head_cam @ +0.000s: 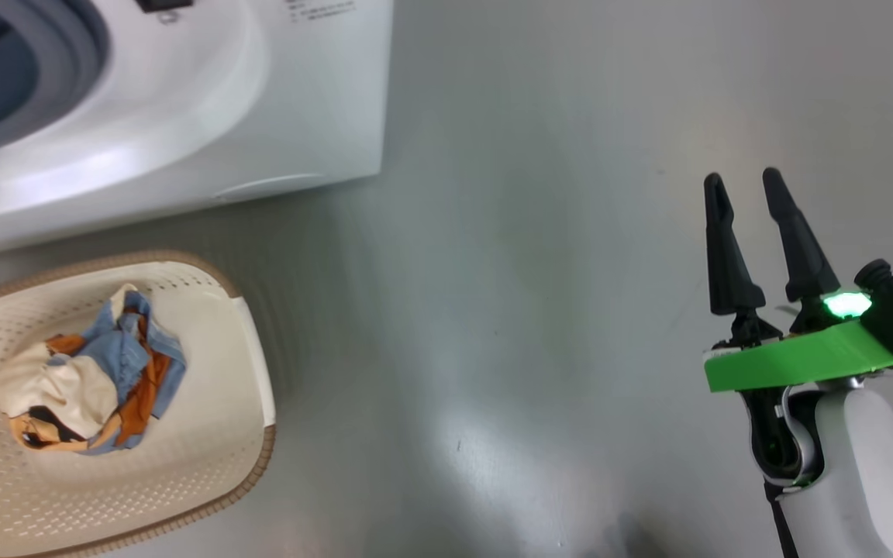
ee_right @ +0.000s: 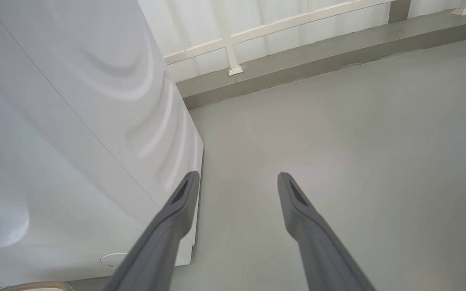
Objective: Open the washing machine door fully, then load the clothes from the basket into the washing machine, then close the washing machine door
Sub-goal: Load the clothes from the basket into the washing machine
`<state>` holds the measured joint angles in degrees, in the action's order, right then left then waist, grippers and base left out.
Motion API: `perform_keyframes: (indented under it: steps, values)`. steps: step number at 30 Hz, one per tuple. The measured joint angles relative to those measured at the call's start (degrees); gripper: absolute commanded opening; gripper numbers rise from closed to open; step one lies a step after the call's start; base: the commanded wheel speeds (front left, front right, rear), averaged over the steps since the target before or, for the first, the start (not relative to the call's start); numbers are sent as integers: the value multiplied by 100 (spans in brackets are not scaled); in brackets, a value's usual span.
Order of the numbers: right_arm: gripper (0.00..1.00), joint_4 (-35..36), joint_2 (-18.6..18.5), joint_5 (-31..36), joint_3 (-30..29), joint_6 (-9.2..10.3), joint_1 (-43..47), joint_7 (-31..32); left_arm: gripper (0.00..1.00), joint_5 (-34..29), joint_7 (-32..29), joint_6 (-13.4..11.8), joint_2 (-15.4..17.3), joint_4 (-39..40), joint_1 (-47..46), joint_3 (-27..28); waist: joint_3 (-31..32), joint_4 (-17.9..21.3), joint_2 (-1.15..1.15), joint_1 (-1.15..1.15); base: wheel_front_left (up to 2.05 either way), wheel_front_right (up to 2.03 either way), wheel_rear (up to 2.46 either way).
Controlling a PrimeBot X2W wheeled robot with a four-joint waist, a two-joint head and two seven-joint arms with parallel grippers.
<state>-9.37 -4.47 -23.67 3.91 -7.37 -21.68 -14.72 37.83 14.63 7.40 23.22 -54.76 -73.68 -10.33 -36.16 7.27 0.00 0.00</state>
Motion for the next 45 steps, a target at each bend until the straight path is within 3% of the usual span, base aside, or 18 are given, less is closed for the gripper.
perform_keyframes:
  steps: [4,8,10,11,12,21,27,36,45]
  values:
    - [100,34,34,74,0,0,-116,0,0,-515,10,0,122,1002,-241,870,-143,48,0,0,0,0,0]
    - [100,31,55,97,14,0,-134,0,3,-892,9,0,-87,1368,76,1239,-198,64,0,0,0,0,0]
    - [100,27,58,97,24,0,-137,0,35,-1009,9,0,-193,1371,343,1262,-193,56,0,0,0,0,0]
    - [100,23,60,97,32,0,-137,0,62,-1004,9,0,-252,1318,432,1303,-186,51,0,0,0,0,0]
    - [100,21,63,97,32,0,-137,0,100,-1004,8,0,-286,1232,482,1293,-178,43,0,0,0,0,0]
    - [100,-13,62,97,40,0,-140,0,100,-951,8,0,-342,-92,525,809,-52,-46,0,0,0,0,0]
    - [100,-23,48,96,42,0,-137,0,100,-913,8,0,-385,-441,498,310,57,-84,0,0,0,0,0]
    - [100,-55,-43,96,45,0,-110,0,100,-723,8,0,-435,69,714,391,333,-160,0,0,0,0,0]
    - [100,-127,-164,94,37,0,116,0,100,-789,7,0,-812,1059,2047,659,747,-280,0,0,0,0,0]
